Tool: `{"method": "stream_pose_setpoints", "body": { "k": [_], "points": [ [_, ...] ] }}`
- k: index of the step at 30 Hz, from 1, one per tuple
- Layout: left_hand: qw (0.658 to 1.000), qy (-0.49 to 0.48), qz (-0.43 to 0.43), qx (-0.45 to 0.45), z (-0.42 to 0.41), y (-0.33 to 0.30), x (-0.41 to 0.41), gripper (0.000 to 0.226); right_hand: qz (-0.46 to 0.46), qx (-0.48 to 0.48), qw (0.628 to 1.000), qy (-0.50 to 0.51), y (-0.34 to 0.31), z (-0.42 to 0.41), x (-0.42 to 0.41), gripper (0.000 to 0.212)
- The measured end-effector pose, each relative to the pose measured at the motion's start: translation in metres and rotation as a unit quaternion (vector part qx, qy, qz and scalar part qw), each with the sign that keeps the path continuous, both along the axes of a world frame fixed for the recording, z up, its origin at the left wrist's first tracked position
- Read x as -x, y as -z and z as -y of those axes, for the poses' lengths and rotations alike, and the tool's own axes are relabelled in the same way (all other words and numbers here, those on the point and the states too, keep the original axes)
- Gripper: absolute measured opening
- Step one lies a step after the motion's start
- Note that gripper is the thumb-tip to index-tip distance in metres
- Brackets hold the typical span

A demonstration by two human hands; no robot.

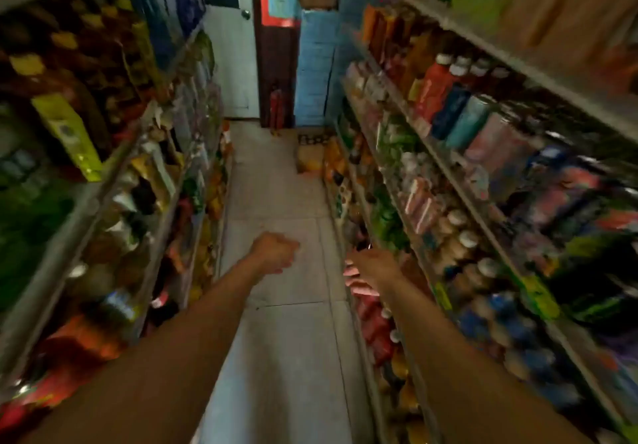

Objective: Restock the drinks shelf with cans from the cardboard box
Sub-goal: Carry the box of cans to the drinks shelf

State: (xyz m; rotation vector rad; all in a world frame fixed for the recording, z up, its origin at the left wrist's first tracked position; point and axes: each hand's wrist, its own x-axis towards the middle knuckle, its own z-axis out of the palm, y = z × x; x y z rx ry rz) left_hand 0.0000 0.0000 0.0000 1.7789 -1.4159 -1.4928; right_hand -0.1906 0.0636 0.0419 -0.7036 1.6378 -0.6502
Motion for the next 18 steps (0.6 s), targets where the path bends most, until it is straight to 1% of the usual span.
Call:
{"method": "stream_pose_setpoints", "body": {
  "k": [1,3,7,8,9,10,12,13,15,18],
  "points": [
    [1.000,-0.005,0.002,0.002,0.029,-0.004,-0.005,0.015,0.018,-0.009,1.000,0.015,0.001,0.029,-0.004,0.013],
    [1.000,-0.014,0.015,0.008,0.080,-0.015,-0.011,0.016,0.020,-0.018,0.999,0.043,-0.003,0.076,-0.008,0.015],
    [0.999,0.013,0.010,0.028,0.186,-0.045,-0.008,0.014,0.037,0.002,0.998,0.046,-0.013,0.176,-0.008,0.023],
    [0.999,0.016,0.005,0.027,0.205,-0.047,-0.005,0.014,0.039,0.005,0.998,0.050,-0.011,0.195,-0.005,0.024],
    [1.000,0.016,0.001,0.025,0.242,-0.048,-0.003,0.014,0.036,0.010,0.998,0.049,-0.010,0.230,-0.002,0.024],
    [1.000,0.013,0.000,0.022,0.267,-0.046,-0.001,0.014,0.036,0.012,0.998,0.051,-0.005,0.254,0.001,0.024],
    [0.999,0.007,0.006,0.031,0.346,-0.040,0.003,0.012,0.043,0.014,0.997,0.068,0.010,0.332,0.008,0.023],
    [0.999,0.012,0.011,0.037,0.371,-0.037,0.005,0.012,0.042,0.015,0.996,0.080,0.019,0.358,0.009,0.021],
    [0.998,0.026,0.029,0.045,0.451,-0.021,0.007,0.014,0.055,0.012,0.993,0.105,0.048,0.440,0.013,0.018],
    [0.998,0.028,0.059,0.023,0.563,0.005,0.005,0.015,0.086,-0.022,0.990,0.112,0.083,0.559,0.013,0.024]
  ]
}}
